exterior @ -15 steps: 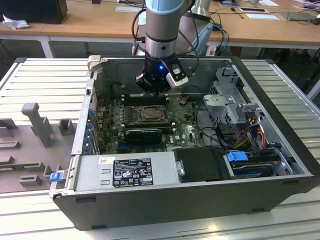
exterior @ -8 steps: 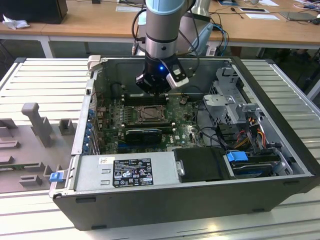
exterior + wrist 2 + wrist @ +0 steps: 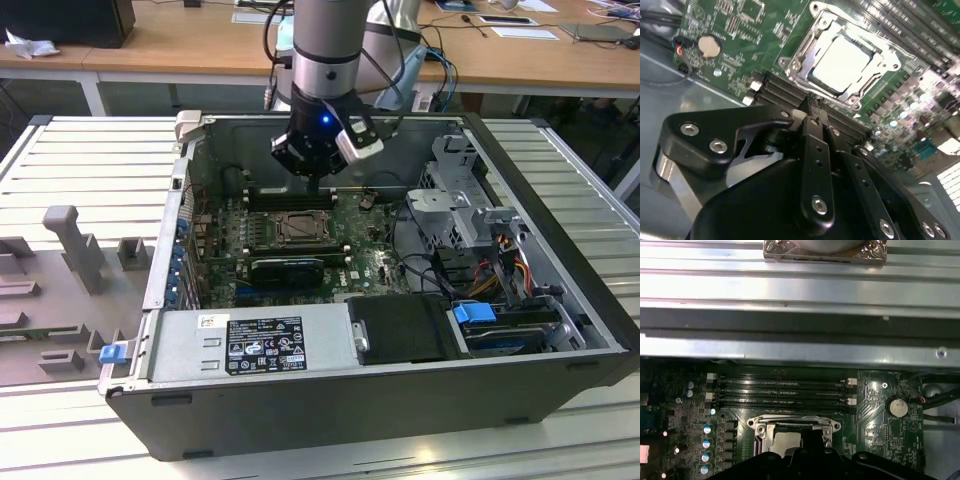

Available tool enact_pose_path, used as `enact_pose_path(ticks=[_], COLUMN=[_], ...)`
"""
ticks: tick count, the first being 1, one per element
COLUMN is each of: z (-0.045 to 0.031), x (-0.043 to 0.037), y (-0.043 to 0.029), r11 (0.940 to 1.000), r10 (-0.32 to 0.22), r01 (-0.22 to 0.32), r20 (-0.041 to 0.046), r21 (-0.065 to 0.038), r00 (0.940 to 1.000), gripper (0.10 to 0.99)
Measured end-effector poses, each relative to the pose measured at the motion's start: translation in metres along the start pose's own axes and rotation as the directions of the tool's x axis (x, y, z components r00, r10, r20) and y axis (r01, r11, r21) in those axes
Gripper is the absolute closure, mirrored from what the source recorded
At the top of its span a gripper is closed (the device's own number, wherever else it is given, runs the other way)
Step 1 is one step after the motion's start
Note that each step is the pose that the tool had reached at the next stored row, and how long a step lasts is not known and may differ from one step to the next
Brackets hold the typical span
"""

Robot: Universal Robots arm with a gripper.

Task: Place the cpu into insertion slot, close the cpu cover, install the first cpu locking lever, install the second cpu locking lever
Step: 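Install the second cpu locking lever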

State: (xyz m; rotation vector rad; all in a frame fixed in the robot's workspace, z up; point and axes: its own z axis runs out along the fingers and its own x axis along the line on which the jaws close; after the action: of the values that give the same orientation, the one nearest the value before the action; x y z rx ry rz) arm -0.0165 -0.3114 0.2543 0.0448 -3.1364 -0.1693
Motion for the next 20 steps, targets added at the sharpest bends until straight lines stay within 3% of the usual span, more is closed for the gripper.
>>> enact_pose_path(ticks=[2,7,11,15,20], z=[-0.0003,0.0083,0.0084,0.0098,0.0101], x=[0.0002,0.001,0.0014,0.0017,0.0029], y=[-0.0085,-0.0341,-0.0471,-0.0571,-0.0689], r11=[1.0,1.0,1.0,0.9998,0.9998], r10=[0.0,0.0,0.0,0.0,0.0], r01=[0.0,0.0,0.0,0.0,0.0], r20=[-0.0001,-0.0036,-0.0038,-0.004,-0.0039], r21=[0.0,0.0,-0.002,-0.019,-0.022], r00=[1.0,1.0,1.0,1.0,1.0], gripper=[0.98,0.98,0.98,0.98,0.98])
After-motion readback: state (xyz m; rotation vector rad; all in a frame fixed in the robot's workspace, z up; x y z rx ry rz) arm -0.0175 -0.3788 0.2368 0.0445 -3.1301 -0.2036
